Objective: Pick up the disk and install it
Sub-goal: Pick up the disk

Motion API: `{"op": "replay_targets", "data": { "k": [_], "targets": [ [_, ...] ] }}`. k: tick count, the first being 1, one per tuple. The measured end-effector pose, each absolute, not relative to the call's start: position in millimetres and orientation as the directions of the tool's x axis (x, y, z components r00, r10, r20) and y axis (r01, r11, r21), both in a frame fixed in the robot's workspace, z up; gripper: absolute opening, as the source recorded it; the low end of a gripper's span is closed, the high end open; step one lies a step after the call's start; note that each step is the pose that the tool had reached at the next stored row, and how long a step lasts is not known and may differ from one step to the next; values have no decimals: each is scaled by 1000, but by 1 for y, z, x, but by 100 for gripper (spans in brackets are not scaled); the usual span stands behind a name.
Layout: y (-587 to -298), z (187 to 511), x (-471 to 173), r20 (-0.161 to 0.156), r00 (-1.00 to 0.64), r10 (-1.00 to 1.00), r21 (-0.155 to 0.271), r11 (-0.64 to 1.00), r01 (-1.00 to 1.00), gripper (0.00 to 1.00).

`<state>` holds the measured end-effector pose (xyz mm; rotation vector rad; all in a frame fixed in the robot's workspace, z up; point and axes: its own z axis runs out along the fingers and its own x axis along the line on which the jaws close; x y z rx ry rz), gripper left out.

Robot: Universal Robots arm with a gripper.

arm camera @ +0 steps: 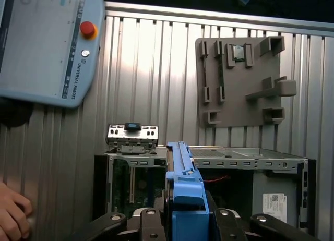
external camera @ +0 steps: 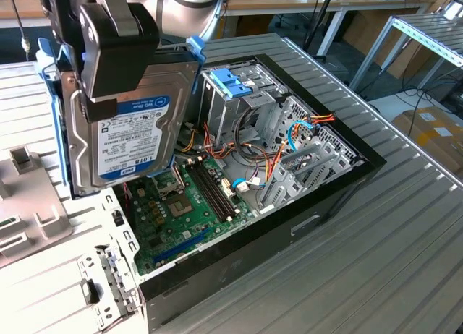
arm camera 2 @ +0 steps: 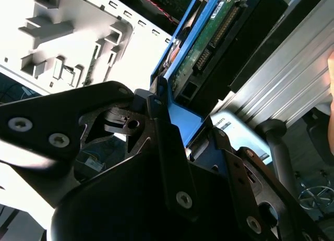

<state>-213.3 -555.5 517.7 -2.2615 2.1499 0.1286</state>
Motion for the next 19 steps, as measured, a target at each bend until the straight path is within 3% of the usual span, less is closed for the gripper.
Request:
{"op": "replay_targets", "data": {
  "k": [19],
  "targets": [
    [-569, 517, -211, -72, 49, -996, 43, -52, -998, 37]
  ]
}}
